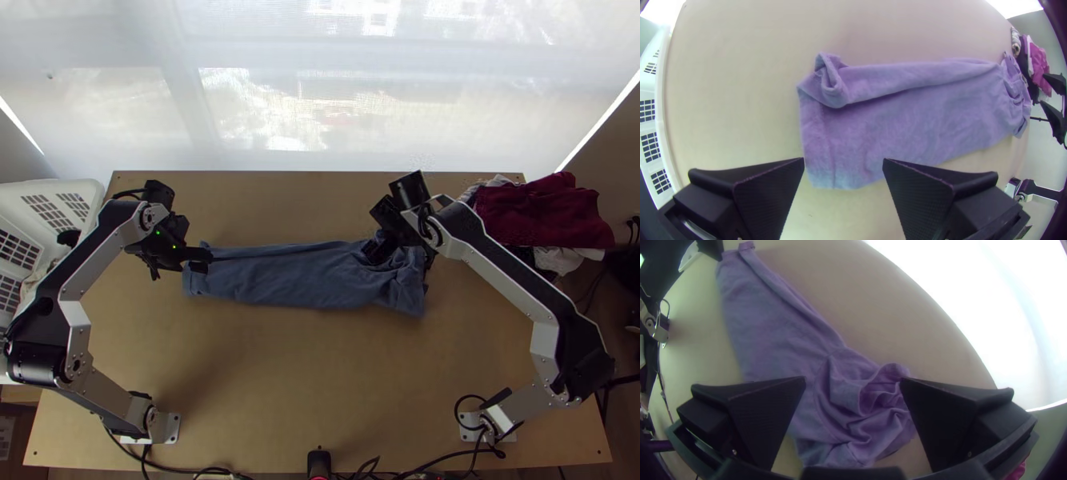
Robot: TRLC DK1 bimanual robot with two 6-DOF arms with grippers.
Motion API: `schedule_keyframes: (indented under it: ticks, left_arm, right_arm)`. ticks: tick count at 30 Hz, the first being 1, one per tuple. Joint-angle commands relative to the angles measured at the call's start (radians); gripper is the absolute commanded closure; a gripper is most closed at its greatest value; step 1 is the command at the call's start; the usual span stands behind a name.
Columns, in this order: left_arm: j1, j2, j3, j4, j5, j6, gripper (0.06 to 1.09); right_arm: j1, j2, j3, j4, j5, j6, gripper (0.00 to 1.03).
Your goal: Fold the t-shirt
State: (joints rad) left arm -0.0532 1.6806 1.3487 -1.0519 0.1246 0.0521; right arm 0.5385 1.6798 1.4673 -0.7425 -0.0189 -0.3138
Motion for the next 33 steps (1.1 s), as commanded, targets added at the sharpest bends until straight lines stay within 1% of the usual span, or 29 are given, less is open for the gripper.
schedule_keyframes:
  ticks: [1,6,11,20,21,24,26,28,33]
  left_arm:
    - [-0.002,0.013,-0.043,0.079,-0.043,0.002,0.22]
    - [-0.004,0.056,-0.036,0.13,-0.059,-0.018,0.22]
    - [-0.01,0.094,-0.036,0.165,-0.057,-0.037,0.22]
    - [-0.02,0.143,-0.063,0.173,-0.057,-0.047,0.23]
    - [-0.02,0.149,-0.066,0.173,-0.057,-0.047,0.29]
    - [-0.022,0.151,-0.071,0.173,-0.046,-0.047,0.38]
    - [-0.025,0.151,-0.069,0.176,-0.039,-0.047,0.46]
    - [-0.025,0.151,-0.066,0.178,-0.02,-0.047,0.57]
    - [-0.023,0.153,-0.065,0.181,0.01,-0.046,0.86]
  right_arm:
    - [0.074,-0.003,-0.056,-0.006,0.0,0.01,0.04]
    - [0.081,0.034,-0.085,-0.003,0.0,0.001,0.04]
    - [0.08,0.077,-0.134,0.04,0.002,-0.01,0.04]
    - [0.069,0.146,-0.156,0.089,0.002,-0.008,0.04]
    - [0.067,0.149,-0.154,0.092,0.002,-0.005,0.04]
    - [0.066,0.153,-0.156,0.097,0.004,-0.001,0.04]
    - [0.066,0.153,-0.159,0.098,0.005,-0.001,0.04]
    - [0.064,0.153,-0.167,0.101,0.005,0.001,0.04]
    - [0.064,0.153,-0.191,0.111,0.007,0.004,0.04]
